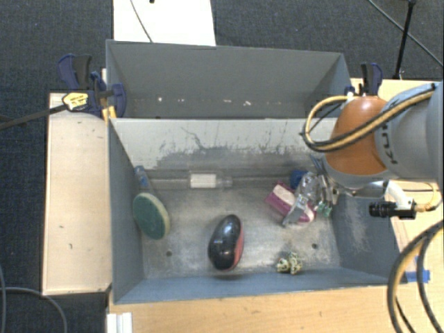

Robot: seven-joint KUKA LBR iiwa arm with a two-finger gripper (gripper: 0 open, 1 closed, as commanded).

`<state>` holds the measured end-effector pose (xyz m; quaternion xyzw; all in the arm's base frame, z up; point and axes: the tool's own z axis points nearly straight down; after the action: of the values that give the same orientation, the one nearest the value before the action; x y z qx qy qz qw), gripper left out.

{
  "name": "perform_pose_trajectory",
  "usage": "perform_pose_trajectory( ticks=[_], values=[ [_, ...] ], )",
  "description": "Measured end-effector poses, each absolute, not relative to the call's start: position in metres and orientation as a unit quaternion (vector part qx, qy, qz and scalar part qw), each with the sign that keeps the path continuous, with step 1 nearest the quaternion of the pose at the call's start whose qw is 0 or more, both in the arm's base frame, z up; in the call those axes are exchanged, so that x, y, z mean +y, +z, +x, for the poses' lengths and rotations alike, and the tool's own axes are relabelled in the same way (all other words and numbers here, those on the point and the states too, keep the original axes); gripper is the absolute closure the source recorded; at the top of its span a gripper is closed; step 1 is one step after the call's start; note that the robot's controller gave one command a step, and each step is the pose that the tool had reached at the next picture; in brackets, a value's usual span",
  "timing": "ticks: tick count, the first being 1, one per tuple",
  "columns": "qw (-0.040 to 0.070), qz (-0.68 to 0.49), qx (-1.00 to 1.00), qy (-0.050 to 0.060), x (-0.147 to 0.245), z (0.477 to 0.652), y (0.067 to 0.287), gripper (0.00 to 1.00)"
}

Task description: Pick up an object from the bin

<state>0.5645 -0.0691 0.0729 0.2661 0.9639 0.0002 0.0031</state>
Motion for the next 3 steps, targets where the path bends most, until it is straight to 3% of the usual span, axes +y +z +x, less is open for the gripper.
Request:
perform_pose_trajectory(
  ticks=[1,2,3],
  values=[
    [-0.006,0.272,0.962,-0.003,-0.070,0.578,0.072,1.00],
    [-0.006,0.270,0.963,-0.003,-0.070,0.578,0.073,1.00],
    [-0.003,0.273,0.962,0.001,-0.074,0.577,0.086,1.00]
  ],
)
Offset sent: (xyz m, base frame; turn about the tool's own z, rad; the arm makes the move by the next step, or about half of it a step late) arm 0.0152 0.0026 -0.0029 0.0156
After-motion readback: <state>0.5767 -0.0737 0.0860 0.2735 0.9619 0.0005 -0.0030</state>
